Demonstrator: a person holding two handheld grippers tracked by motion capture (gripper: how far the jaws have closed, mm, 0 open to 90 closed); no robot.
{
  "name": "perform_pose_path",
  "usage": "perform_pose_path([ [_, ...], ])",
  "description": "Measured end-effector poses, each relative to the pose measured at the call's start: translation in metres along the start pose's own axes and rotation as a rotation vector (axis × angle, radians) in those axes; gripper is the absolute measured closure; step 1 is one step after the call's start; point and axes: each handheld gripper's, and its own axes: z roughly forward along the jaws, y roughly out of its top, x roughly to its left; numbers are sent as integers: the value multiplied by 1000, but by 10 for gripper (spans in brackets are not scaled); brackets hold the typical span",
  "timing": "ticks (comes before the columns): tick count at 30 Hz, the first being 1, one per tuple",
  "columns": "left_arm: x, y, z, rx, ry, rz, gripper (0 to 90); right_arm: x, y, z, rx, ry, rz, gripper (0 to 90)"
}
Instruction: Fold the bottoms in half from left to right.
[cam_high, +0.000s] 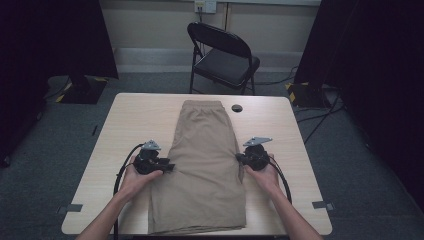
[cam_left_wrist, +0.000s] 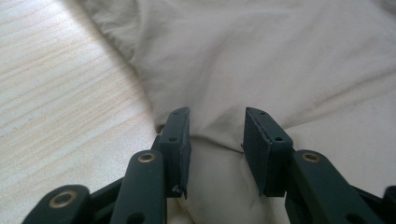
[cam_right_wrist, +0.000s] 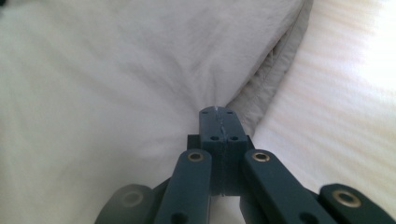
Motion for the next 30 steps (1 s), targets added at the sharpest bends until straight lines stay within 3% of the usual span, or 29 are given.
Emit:
perform_pose_path([
  [5,-4,1,2,13,-16,20,601,-4,-11,-5,46,-30,-23,900],
  [8,-3,2,1,12,-27,-8,587,-11,-15,-9,62,-76,-9,900],
  [10,-4,8,-4,-17,-23,5,589,-16,-16,-15,4,-47,38,889],
  [12,-2,15,-9,-59,-18,8,612,-15,-10,-19,-47,-33,32,830],
  [14,2,19,-10,-96,-14,-28,671,-11,-4,-20,-84,-17,25,833],
  [16,6,25,-6,-78,7,-11,729,-7,2,-15,-97,5,11,844],
  [17,8,27,-4,-96,14,-14,753,-6,4,-13,-99,14,7,869],
  [19,15,28,1,-126,12,-47,795,-1,8,-8,-103,30,-9,883],
  [21,19,27,11,-78,-9,-41,816,2,11,-3,-109,51,-14,882],
  [23,20,25,20,-48,-34,-38,826,3,9,4,-81,55,-22,885],
  [27,18,24,26,-18,-3,-16,868,0,0,15,-13,45,-35,891],
  [30,15,25,27,-9,19,8,872,-2,-1,15,-20,57,-20,893],
])
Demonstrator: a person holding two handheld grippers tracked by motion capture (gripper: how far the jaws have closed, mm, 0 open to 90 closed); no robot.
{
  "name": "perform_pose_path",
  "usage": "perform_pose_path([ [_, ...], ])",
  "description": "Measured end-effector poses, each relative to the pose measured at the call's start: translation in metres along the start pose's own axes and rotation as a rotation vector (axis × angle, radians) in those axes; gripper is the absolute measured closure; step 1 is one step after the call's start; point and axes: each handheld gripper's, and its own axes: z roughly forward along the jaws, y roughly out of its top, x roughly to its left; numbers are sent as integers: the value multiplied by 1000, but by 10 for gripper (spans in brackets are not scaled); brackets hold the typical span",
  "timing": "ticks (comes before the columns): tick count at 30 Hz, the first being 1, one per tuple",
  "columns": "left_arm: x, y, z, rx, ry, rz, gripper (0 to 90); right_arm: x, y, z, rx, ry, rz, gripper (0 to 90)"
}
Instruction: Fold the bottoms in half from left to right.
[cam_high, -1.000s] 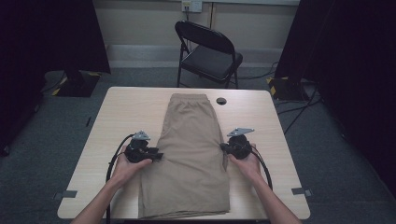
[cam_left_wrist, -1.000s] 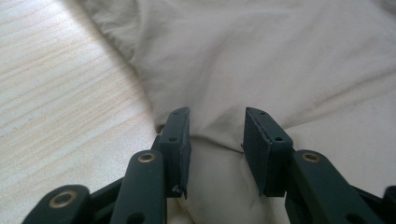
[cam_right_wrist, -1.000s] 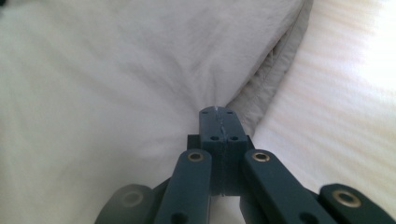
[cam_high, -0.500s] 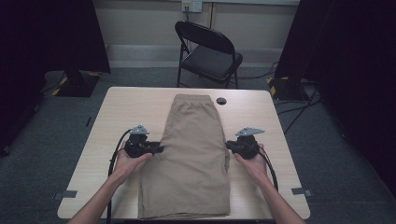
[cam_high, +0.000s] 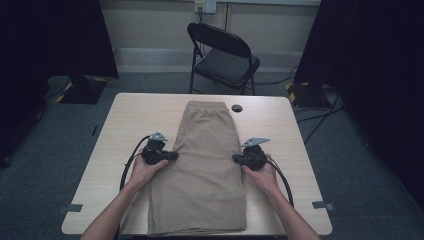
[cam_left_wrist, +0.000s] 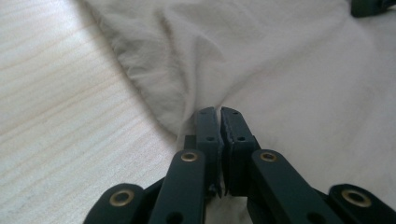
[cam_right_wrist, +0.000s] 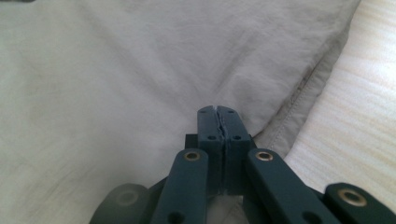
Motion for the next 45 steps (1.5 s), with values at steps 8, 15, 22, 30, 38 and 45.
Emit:
perform_pose_path([
  [8,-6,-1,6,-16,-48,-21,900,5,-8,-10,17,-51,-46,896],
  [15,-13,10,17,-23,12,17,900,-5,-10,-13,18,-88,-41,900],
  [22,-8,11,22,-66,35,9,900,-18,-8,-10,-10,-110,-8,900],
  [30,-3,11,16,-81,-31,-67,841,-19,-7,-12,-33,-88,28,790],
  [38,-21,11,-18,-80,-50,19,733,11,-4,-49,-86,34,-35,717],
  [45,-27,-11,-46,-76,-106,23,763,53,-33,-78,-56,192,-77,724],
])
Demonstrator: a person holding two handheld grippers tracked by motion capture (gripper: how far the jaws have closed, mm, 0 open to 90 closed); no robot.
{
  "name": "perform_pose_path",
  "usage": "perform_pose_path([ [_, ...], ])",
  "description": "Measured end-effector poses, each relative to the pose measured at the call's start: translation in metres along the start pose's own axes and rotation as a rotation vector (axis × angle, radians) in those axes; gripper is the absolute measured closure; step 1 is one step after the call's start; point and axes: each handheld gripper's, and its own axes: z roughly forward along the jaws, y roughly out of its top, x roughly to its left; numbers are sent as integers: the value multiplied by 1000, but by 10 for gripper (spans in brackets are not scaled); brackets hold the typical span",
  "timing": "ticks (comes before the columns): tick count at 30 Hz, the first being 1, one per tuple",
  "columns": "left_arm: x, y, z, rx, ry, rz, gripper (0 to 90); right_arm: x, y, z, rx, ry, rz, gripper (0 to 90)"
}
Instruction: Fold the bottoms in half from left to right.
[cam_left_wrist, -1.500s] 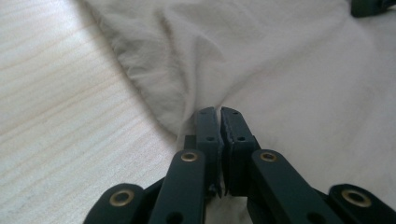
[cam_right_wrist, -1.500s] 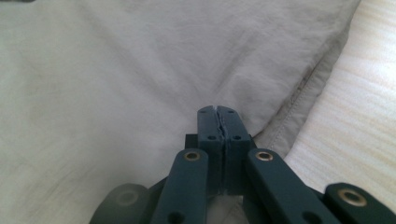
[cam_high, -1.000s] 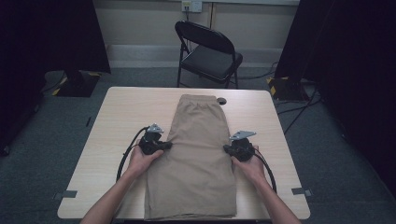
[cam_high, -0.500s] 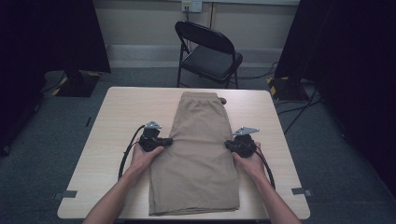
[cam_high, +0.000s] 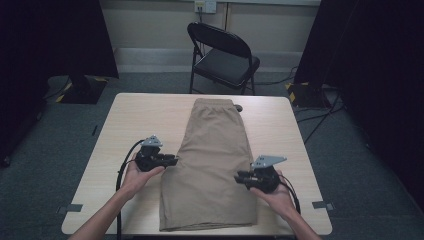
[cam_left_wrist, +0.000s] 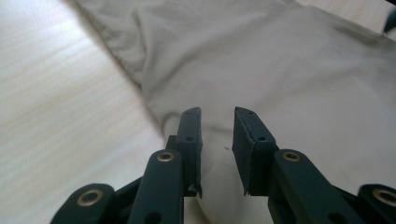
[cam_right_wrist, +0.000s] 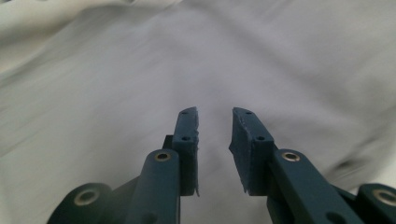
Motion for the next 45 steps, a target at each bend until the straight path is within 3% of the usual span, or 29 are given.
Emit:
perform_pose_path([
  [2,-2,-4,0,23,-1,16,784,14,-8,-3,18,31,-31,736],
  [4,-4,-7,4,23,-33,-1,783,23,-12,-6,25,68,-44,746],
  [5,-7,-7,6,34,-44,14,783,28,-13,-6,26,85,-57,750],
  [9,-13,-7,14,70,-39,41,783,46,-22,-2,76,155,-125,769],
  [13,-8,-7,26,83,-18,28,789,52,-29,2,121,218,-161,747],
  [20,-2,-9,29,88,-12,12,789,57,-38,2,175,260,-223,678],
  [28,1,-10,29,85,-29,-9,779,59,-42,3,181,272,-274,579],
  [32,5,-10,28,78,-33,-25,772,65,-46,5,144,250,-355,571],
  [39,3,-10,28,80,-28,-27,746,66,-47,5,123,220,-387,661],
  [45,2,-10,28,82,-25,-21,743,65,-42,6,151,183,-358,839],
])
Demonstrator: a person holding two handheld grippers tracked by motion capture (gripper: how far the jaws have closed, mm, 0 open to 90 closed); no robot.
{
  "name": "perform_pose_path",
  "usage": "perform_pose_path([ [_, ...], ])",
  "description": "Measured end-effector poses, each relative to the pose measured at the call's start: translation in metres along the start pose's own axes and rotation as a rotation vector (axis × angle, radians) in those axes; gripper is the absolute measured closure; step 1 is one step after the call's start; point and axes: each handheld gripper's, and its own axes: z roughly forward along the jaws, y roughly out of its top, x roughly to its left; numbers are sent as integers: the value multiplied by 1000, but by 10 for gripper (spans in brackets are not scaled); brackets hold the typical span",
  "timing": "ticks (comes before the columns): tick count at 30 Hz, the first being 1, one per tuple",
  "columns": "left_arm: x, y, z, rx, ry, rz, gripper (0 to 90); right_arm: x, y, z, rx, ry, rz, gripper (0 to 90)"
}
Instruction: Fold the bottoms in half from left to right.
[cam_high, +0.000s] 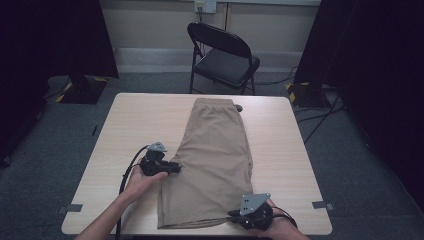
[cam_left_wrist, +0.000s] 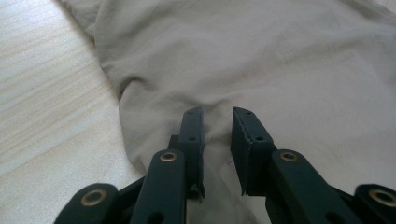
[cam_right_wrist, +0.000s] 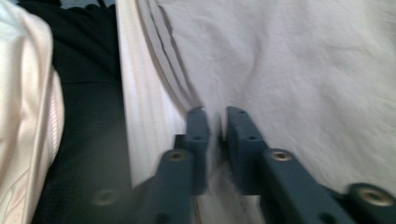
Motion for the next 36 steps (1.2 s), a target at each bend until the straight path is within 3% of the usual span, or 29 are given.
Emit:
perform_pose_path([
  [6,-3,2,-1,1,-1,14,720,-4,5,0,5,41,79,883],
  [10,-7,4,-3,-23,-9,28,712,-7,10,-11,-55,48,105,884],
  [13,-9,4,1,1,-4,47,714,-13,17,-19,-103,43,115,885],
  [17,-10,4,4,18,5,46,714,-27,37,-26,-156,17,100,886],
  [21,-9,2,7,35,4,49,715,-50,58,-29,-182,-9,104,886],
  [25,-8,2,7,37,-5,45,715,-80,67,-18,-178,-47,150,886],
  [30,-6,1,4,35,-24,30,695,-109,56,7,-148,-72,249,886],
  [34,-4,1,-4,-7,-64,-10,656,-117,44,20,-148,-72,298,886],
  [36,-3,1,-10,-28,-83,-10,635,-116,43,20,-139,-74,288,886],
])
